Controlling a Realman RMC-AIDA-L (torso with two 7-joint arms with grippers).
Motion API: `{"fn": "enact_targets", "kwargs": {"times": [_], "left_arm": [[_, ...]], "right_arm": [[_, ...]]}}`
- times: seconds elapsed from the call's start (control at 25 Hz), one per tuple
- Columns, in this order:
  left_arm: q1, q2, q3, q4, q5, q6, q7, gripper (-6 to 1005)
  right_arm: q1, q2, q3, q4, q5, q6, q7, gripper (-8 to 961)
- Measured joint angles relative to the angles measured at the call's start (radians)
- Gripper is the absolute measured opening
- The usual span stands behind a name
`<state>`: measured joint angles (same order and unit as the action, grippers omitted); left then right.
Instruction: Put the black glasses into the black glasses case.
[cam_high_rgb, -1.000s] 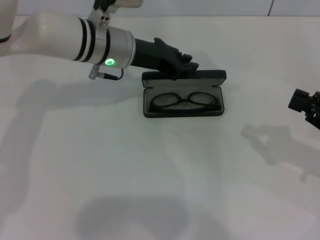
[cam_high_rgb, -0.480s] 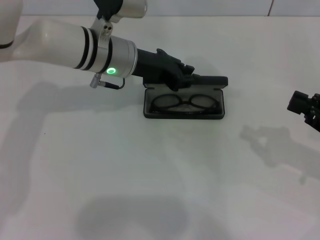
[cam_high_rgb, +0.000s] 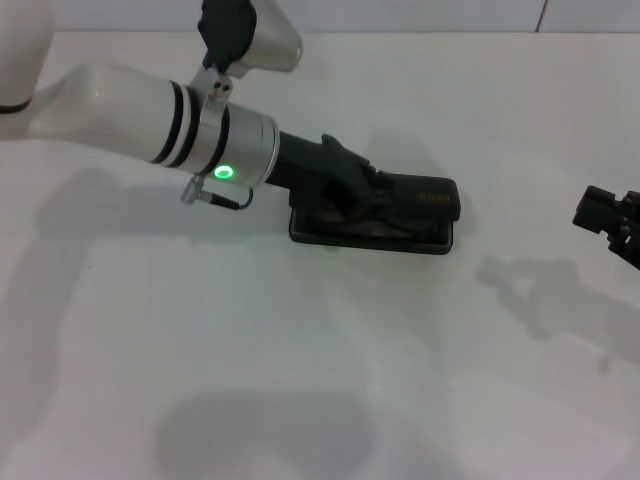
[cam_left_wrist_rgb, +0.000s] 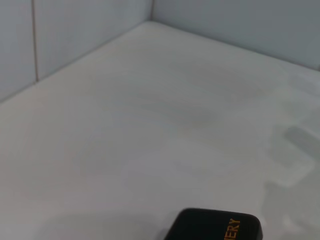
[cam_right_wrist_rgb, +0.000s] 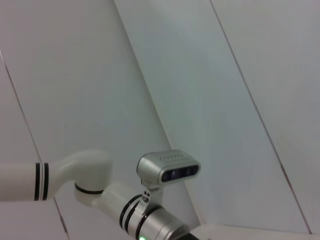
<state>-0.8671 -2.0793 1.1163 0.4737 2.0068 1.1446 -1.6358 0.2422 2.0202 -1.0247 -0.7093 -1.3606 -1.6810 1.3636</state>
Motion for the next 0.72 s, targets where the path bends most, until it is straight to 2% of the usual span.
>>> {"fn": "enact_targets", "kwargs": {"times": [0.24,0.4,0.48,0.52,0.72], "left_arm": [[0.016,-0.005,0.022,-0.006,0.001,0.032,0.000,270],[0.059,-0.012,0.022,0.097,-0.041,0.132,0.010,271],[0.099,-0.012,0.022,0.174,-0.094,0.194,0.006,272],[0.140,-0.010,0.021,0.231,-0.146,0.251,0.001,272],[0.290,0.028,-0.021,0.365,-0.341,0.531,0.051,274]], "right_arm": [[0.000,0.000,0.000,0.011,0.000,-0.009,0.000,175],[-0.009,-0.007,0.000,0.011,-0.002,-0.030,-0.001,179],[-0.009,-0.012,0.000,0.011,-0.016,-0.038,-0.002,181],[-0.005,-0.012,0.000,0.009,-0.031,-0.039,-0.002,182],[0.010,-0.010,-0.013,-0.025,-0.076,-0.067,-0.035,187]]}}
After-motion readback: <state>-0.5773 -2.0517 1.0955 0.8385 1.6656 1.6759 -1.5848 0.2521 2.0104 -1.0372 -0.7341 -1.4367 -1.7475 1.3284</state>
